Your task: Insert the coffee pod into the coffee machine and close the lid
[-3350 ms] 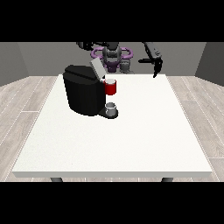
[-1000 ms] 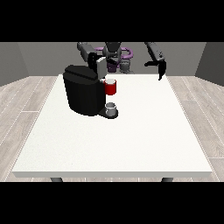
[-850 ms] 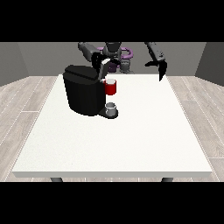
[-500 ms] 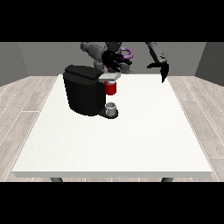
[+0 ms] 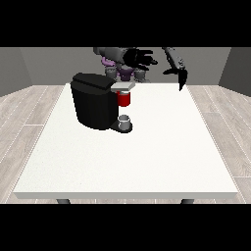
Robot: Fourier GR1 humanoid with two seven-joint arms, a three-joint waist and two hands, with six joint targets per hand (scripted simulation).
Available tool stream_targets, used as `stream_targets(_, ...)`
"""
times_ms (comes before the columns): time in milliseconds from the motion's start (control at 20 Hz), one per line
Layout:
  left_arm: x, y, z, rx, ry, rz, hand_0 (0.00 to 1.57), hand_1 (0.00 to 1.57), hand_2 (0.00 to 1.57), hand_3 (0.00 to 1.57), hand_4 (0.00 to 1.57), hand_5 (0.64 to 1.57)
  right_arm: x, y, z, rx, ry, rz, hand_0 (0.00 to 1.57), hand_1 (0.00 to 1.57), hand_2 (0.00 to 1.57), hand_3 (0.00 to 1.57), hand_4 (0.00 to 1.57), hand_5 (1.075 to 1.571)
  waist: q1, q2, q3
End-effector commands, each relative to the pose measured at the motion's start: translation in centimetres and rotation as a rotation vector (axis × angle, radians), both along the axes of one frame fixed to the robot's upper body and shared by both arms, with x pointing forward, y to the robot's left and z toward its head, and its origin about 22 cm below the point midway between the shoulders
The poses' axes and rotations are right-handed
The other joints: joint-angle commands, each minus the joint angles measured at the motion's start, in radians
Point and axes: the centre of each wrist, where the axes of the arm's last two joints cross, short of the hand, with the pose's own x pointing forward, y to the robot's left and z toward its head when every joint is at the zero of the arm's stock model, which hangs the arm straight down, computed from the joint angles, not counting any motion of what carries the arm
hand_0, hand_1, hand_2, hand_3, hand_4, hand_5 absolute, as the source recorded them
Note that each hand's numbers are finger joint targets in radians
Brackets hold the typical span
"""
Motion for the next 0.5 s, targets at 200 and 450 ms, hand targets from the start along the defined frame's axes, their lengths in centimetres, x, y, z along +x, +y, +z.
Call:
stream_targets(200, 0.5, 0.8, -0.2, -0.007, -0.015, 0.006, 0.00, 0.00, 0.00, 0.00, 0.17, 1.571, -2.0, 2.3, -2.6, -0.057, 0.027, 0.153, 0.00, 0.00, 0.00, 0.00, 0.49, 1.571, -0.018, -0.003, -0.0004)
stream_targets(450, -0.6, 0.5, -1.5, -0.004, -0.018, -0.004, 0.00, 0.00, 0.00, 0.00, 0.17, 1.571, -6.3, 2.6, -7.9, 0.026, 0.027, 0.358, 0.00, 0.00, 0.00, 0.00, 0.46, 1.571, 0.001, 0.010, 0.0000)
